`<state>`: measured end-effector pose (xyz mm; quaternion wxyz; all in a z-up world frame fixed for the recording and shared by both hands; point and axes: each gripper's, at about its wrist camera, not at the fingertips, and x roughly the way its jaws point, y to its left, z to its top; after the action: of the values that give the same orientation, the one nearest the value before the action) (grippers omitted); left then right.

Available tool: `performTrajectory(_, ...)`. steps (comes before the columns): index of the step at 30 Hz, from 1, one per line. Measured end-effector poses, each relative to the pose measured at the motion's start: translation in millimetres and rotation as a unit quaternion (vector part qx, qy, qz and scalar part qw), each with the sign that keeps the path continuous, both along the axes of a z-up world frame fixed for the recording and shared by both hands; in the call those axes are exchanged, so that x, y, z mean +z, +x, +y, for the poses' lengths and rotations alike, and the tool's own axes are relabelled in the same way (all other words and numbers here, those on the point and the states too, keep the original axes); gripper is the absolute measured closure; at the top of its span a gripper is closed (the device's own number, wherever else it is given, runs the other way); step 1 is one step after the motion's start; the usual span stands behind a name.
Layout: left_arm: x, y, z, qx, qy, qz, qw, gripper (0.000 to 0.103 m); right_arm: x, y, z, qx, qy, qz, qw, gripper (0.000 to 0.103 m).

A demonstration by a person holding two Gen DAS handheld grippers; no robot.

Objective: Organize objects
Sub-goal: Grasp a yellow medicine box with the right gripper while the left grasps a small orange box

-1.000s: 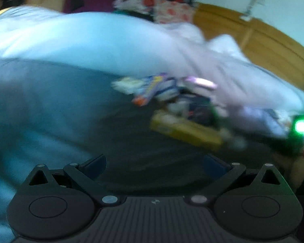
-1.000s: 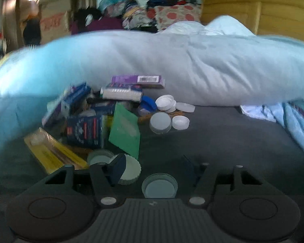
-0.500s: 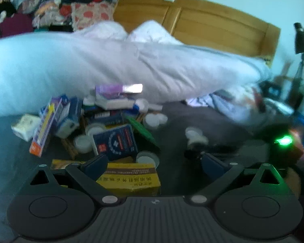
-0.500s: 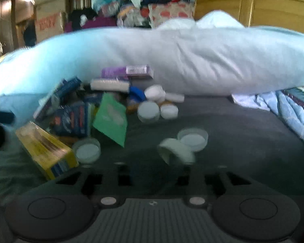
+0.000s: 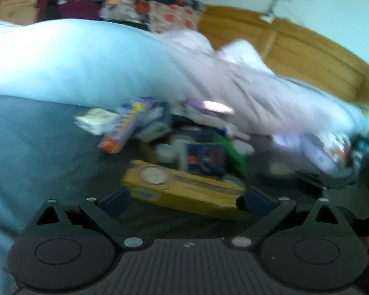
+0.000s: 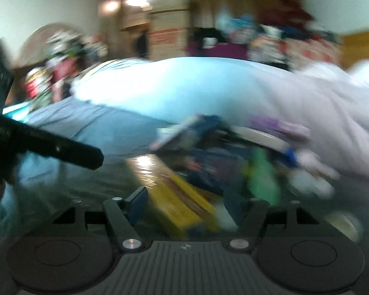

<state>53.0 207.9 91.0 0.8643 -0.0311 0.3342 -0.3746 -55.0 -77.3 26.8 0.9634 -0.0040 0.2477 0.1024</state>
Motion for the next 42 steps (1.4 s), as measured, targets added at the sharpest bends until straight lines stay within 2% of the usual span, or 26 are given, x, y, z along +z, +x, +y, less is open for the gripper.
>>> performTrajectory(3,0,7,25,0.038,-0.008,0.017,0.9991,0.002,-10,44,22,0.048,-0.046,0.035,0.997,0.028)
performTrajectory(6,2,18,37,0.053,-0.009,0.017,0.9984,0.002,-19,72,30,0.054,-0.061,0.060,0.995,0.026)
performTrajectory(8,5,30,37,0.051,-0.019,0.015,0.9984,0.002,-17,77,28,0.053,-0.052,0.070,0.995,0.038)
performTrajectory(10,7,49,29,0.042,-0.021,-0.002,0.9989,0.002,-12,70,19,0.044,-0.010,0.076,0.996,0.053)
performTrajectory(13,5,84,3,0.017,0.003,-0.027,0.9995,0.006,-5,40,6,0.009,0.039,0.076,0.996,0.054)
performTrajectory(15,-2,105,-18,-0.011,0.041,-0.053,0.9977,0.018,-4,19,-9,-0.025,0.096,0.083,0.992,0.054)
performTrajectory(16,-7,116,-28,-0.025,0.053,-0.054,0.9968,0.028,-5,10,-18,-0.036,0.131,0.087,0.987,0.054)
performTrajectory(17,-13,125,-37,-0.036,0.062,-0.052,0.9961,0.034,-6,4,-25,-0.043,0.159,0.089,0.982,0.054)
performTrajectory(19,-27,140,-55,-0.045,0.086,-0.053,0.9939,0.037,-11,-2,-39,-0.060,0.197,0.089,0.975,0.054)
performTrajectory(23,-48,159,-68,-0.024,0.097,-0.041,0.9941,0.036,-19,0,-53,-0.084,0.216,0.088,0.969,0.055)
performTrajectory(24,-52,159,-70,-0.023,0.097,-0.041,0.9942,0.036,-20,0,-53,-0.085,0.215,0.087,0.969,0.055)
performTrajectory(25,-54,159,-71,-0.020,0.097,-0.042,0.9942,0.046,-21,0,-52,-0.086,0.210,0.085,0.970,0.055)
performTrajectory(26,-54,157,-71,-0.016,0.100,-0.044,0.9939,0.063,-20,0,-51,-0.088,0.205,0.081,0.971,0.055)
performTrajectory(28,-50,150,-68,0.003,0.104,-0.038,0.9938,0.071,-17,-2,-51,-0.094,0.202,0.074,0.972,0.055)
performTrajectory(29,-46,141,-64,0.006,0.096,-0.036,0.9947,0.084,-16,-2,-52,-0.097,0.202,0.071,0.972,0.055)
performTrajectory(35,-15,92,-44,0.010,0.079,-0.047,0.9957,0.083,-3,-9,-46,-0.091,0.192,0.046,0.976,0.055)
performTrajectory(39,24,61,-19,0.042,0.054,-0.059,0.9959,0.083,17,-11,-44,-0.088,0.188,0.025,0.978,0.055)
performTrajectory(42,60,33,5,0.065,0.043,-0.096,0.9923,0.083,38,-15,-37,-0.081,0.185,0.009,0.979,0.055)
